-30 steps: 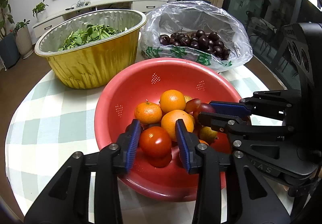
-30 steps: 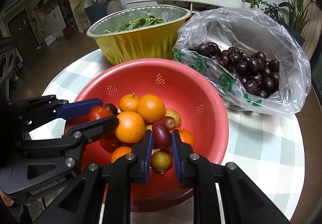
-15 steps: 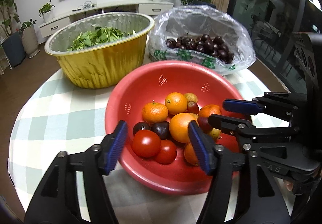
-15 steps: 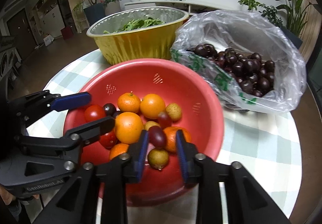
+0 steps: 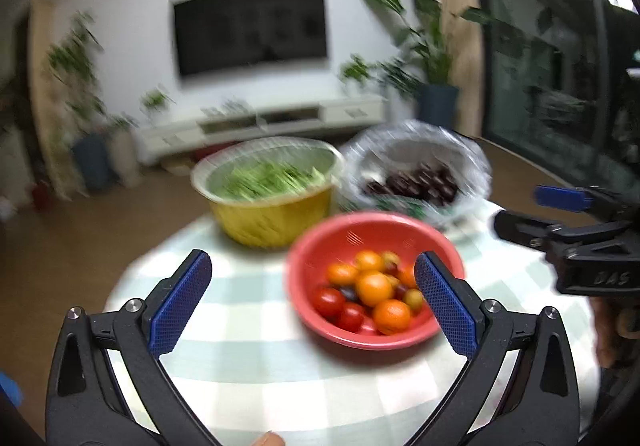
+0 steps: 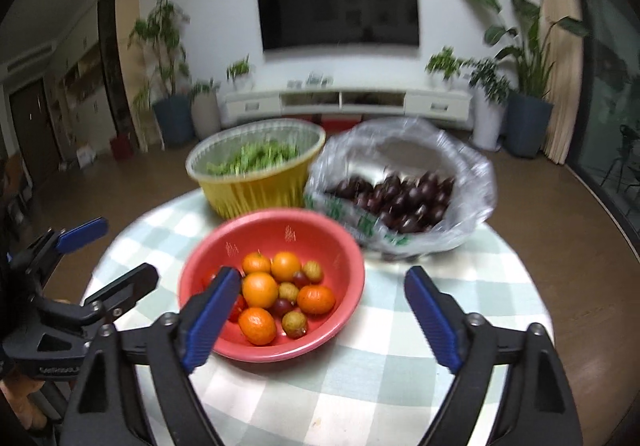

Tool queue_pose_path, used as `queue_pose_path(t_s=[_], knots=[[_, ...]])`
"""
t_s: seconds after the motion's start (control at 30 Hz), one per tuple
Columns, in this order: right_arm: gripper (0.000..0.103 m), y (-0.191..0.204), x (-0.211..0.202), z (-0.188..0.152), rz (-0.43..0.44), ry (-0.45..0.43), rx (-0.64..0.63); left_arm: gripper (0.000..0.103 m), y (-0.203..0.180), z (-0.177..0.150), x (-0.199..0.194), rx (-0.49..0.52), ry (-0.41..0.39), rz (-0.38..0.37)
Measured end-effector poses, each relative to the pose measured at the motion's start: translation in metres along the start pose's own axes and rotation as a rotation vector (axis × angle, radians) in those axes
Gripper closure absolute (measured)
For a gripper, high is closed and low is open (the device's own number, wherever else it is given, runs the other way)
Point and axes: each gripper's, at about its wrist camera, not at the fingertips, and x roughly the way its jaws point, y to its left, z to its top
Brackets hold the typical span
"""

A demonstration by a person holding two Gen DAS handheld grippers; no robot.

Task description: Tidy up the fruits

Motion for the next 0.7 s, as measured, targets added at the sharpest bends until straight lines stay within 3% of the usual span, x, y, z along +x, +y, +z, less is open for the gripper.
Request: queue_pose_path(t_s=[0.07, 0.13, 0.27, 0.43, 0.53, 0.7], knots=[[0.010, -0.002, -0.020, 0.003, -0.002, -0.051, 0.023, 0.000, -0.007, 0.002, -0.029, 0.024, -0.074, 0.109], [0.006, -0.003, -0.040, 0.005, -0.002, -0.095, 0.050, 0.000, -0.009, 0.005, -0.051, 0.004, -0.101, 0.137], [0.000, -0.001, -0.083, 0.010, -0.031, -0.213, 0.064, 0.000, -0.006, 0.008, -0.072, -0.070, -0.018, 0.091], [0.000, 0.007, -0.120, 0.013, -0.103, -0.269, 0.023, 0.000, -0.008, -0.004, -0.080, -0.125, 0.084, 0.068], [0.000, 0.008, -0.124, 0.010, -0.154, -0.206, 0.029, 0.000, -0.011, -0.019, -0.075, -0.153, 0.165, 0.055], [0.000, 0.006, -0.109, -0.014, -0.140, -0.040, 0.071, 0.000, -0.016, -0.049, -0.054, -0.176, 0.293, 0.035]])
